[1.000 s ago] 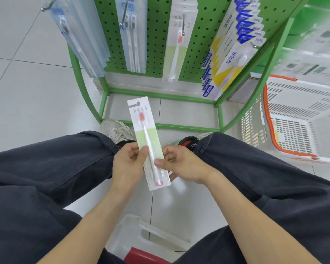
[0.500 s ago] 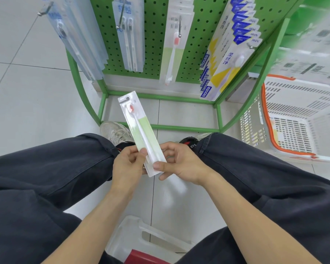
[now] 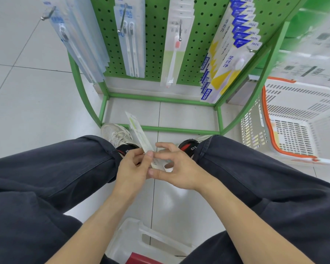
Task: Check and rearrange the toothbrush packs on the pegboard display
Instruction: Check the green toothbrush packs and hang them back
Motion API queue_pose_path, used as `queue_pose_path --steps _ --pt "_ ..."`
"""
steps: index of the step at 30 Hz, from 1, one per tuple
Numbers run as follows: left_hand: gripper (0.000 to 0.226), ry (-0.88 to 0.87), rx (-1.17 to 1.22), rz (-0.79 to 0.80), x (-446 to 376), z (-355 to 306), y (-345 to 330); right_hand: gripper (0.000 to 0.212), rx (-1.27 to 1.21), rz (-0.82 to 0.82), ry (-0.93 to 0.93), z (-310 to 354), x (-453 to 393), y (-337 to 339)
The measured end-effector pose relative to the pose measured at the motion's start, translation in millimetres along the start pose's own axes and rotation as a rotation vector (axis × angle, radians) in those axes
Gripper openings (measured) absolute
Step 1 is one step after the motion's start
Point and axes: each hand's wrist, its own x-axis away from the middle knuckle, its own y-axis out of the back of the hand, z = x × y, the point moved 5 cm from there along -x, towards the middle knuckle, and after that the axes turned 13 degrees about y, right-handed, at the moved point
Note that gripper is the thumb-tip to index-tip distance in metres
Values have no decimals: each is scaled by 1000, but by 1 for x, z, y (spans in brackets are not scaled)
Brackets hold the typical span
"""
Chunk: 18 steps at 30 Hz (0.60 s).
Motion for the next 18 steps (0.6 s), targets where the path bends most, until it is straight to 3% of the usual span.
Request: queue_pose_path --steps 2,5,8,13,16,18 --pt "19 33 62 20 -2 1 1 50 -112 11 -22 -2 0 -1" --pt "28 53 34 110 -2 2 -5 52 -219 -168 -10 -2 0 1" --pt "29 45 -26 169 1 2 -13 82 -232 -341 -2 -7 -1 7" --pt "25 42 -105 215 -1 3 -12 128 -284 -480 -54 -21 -1 19" --pt "19 30 -180 248 -1 3 -11 125 -328 -498 -105 -24 -1 22" --pt "14 -1 -256 275 -1 1 -11 102 -327 -440 -112 -24 -3 24"
